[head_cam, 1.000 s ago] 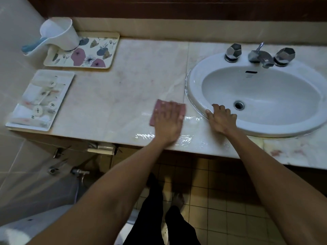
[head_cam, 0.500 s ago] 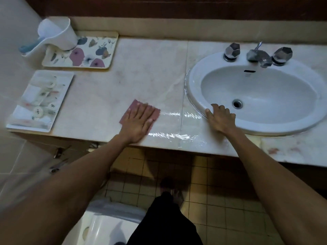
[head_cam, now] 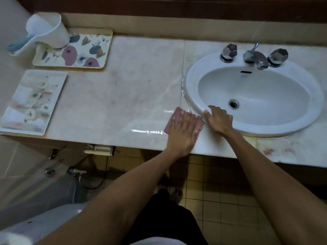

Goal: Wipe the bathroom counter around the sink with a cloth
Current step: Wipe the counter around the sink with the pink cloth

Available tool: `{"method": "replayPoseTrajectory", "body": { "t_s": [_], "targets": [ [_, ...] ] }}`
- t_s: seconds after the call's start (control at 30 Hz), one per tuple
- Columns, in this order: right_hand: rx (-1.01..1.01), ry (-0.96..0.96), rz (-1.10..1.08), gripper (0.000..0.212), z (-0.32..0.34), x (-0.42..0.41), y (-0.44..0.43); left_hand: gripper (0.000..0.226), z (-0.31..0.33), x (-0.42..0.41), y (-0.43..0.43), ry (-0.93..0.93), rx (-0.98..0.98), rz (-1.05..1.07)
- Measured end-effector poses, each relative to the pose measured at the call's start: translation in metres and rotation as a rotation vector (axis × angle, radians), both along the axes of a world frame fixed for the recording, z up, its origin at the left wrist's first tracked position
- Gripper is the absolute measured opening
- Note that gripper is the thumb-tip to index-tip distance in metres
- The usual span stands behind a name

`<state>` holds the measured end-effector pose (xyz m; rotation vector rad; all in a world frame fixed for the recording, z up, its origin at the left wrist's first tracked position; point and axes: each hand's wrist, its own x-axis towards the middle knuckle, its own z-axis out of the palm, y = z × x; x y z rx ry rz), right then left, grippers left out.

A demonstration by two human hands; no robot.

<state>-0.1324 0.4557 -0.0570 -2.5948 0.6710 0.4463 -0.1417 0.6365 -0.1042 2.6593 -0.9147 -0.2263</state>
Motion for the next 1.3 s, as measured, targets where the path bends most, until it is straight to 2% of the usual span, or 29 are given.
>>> {"method": "replayPoseTrajectory", "body": {
  "t_s": [0.07, 0.17, 0.23, 0.37, 0.47, 0.6, 0.8, 0.97, 1.07, 1.2, 1.3],
  "targets": [
    [0.004, -0.003, 0.006, 0.054, 0.001, -0.001, 0.0, 0.057, 0.001, -0.019, 0.009, 0.017, 0.004, -0.073],
    [-0.024, -0.021, 0.032, 0.055, -0.002, -0.003, -0.002, 0.056, 0.0, -0.02, 0.022, -0.054, 0.068, -0.161],
    [-0.059, -0.038, 0.028, 0.055, -0.004, -0.006, 0.001, 0.056, 0.002, -0.012, 0.035, -0.072, 0.095, -0.154],
    [-0.178, -0.251, 0.006, 0.047, -0.011, -0.021, 0.029, 0.06, 0.007, -0.011, 0.074, -0.002, 0.11, 0.052],
    [-0.189, -0.412, 0.166, 0.046, -0.016, -0.029, 0.061, 0.059, 0.004, -0.015, 0.11, -0.019, 0.119, 0.184],
    [-0.091, -0.423, 0.364, 0.042, -0.028, -0.032, 0.094, 0.057, -0.001, -0.014, 0.165, 0.006, 0.116, 0.38],
    [-0.033, -0.388, 0.461, 0.043, -0.029, -0.033, 0.09, 0.054, 0.009, 0.004, 0.21, 0.04, 0.097, 0.673],
    [-0.007, -0.355, 0.54, 0.046, -0.028, -0.038, 0.072, 0.06, 0.008, -0.005, 0.169, 0.064, 0.026, 0.758],
    [-0.02, -0.381, 0.523, 0.041, -0.027, -0.037, 0.055, 0.061, 0.005, -0.02, 0.117, 0.067, 0.011, 0.624],
    [-0.035, -0.54, 0.445, 0.03, -0.012, -0.042, 0.02, 0.06, -0.003, -0.04, 0.044, 0.06, 0.024, 0.467],
    [-0.044, -0.578, 0.364, 0.032, -0.003, -0.052, -0.016, 0.061, -0.005, -0.053, 0.0, 0.049, 0.033, 0.387]
  ]
}}
